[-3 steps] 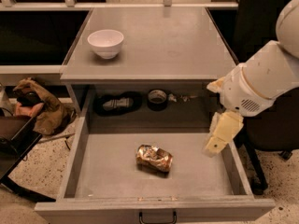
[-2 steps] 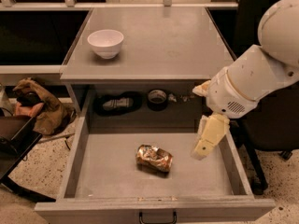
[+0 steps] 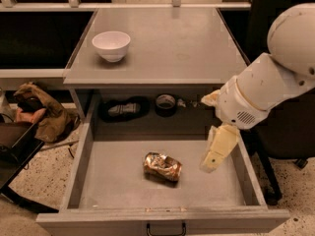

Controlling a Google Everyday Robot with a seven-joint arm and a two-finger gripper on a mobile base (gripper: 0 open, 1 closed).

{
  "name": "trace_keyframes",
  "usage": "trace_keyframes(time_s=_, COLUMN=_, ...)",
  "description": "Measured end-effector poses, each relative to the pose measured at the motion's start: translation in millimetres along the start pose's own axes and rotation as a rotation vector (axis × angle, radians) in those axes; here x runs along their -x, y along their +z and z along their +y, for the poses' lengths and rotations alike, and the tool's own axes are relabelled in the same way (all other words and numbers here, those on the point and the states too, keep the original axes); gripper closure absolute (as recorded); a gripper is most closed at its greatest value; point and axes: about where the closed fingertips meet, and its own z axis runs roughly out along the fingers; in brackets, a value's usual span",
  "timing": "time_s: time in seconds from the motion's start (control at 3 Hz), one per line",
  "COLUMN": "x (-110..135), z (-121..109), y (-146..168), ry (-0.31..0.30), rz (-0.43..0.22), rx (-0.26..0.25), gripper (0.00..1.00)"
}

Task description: Pick orange can from top drawer and place on counter

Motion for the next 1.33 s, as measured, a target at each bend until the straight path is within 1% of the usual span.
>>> trace_keyframes(time_s=0.33, x=-4, z=11, y=15, ry=0.01, rz=-0.014, rx=0.028, gripper=0.0)
trace_keyframes(time_s=0.67, x=-7, z=37, y=43, ry=0.019, rz=-0.044, rx=0.088, gripper=0.0)
trace_keyframes(time_s=1.0, x=-7, z=37, y=43, ry=0.019, rz=-0.044, rx=0.088, gripper=0.0)
trace_keyframes(time_s=1.33, x=-13, z=44, y=86, ry=0.017, rz=-0.028, rx=0.143, gripper=0.0)
